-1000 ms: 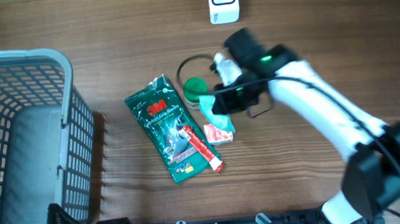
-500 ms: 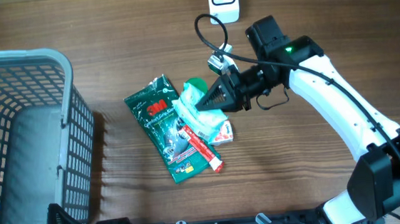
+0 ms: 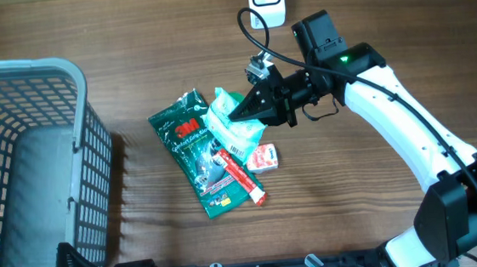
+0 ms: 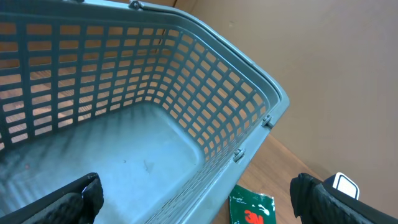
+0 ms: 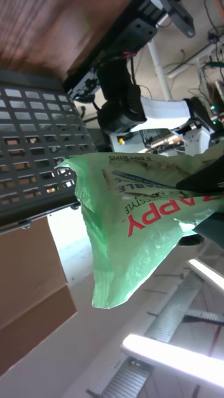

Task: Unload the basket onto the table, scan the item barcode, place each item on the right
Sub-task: 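Grasp the wet-wipe pack and lift it toward the scanner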

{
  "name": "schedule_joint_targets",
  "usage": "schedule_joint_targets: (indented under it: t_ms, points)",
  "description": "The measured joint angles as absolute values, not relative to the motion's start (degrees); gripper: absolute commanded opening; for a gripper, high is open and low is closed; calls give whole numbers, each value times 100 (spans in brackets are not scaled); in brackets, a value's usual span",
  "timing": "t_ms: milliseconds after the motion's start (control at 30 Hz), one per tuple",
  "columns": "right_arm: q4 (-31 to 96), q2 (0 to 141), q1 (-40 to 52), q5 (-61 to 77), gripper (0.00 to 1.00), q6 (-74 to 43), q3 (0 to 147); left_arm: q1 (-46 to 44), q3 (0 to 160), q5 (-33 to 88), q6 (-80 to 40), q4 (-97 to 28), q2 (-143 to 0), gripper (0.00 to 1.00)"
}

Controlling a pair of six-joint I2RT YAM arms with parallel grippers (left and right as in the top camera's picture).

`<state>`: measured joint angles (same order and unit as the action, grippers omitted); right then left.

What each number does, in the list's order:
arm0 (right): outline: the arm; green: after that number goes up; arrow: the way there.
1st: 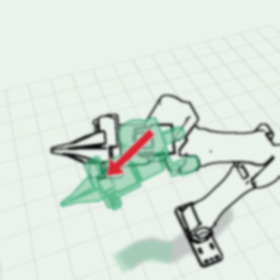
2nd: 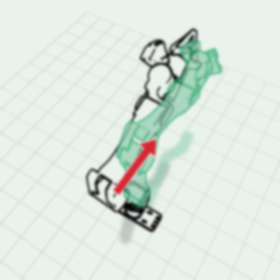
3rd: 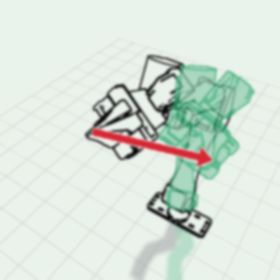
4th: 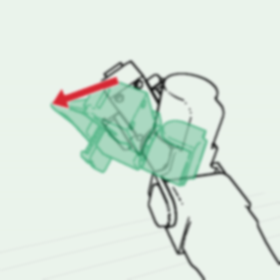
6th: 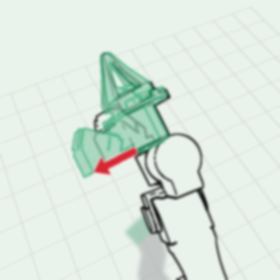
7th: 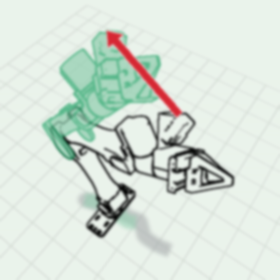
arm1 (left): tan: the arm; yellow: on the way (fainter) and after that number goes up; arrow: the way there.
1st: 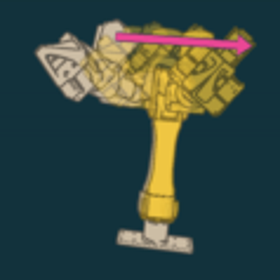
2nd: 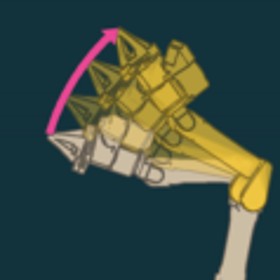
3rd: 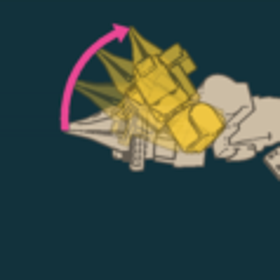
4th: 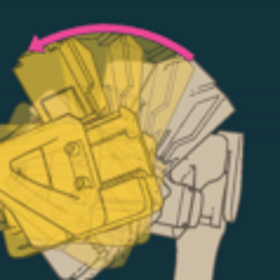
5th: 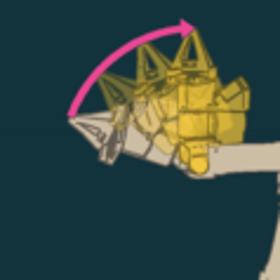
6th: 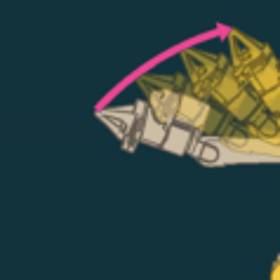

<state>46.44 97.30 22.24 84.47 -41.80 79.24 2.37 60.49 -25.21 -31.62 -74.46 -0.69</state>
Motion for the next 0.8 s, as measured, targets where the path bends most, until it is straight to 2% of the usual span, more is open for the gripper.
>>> schedule_joint_targets:
  t_ms: [233,800]
  points:
    - [4770,9730,2224,8921,4,-4174,7924,237,6049,-2521,-3162,-7446,-69,100]
    - [5183,9730,2224,8934,4,-4014,7924,237,6049,-2519,-3162,-7446,-69,100]
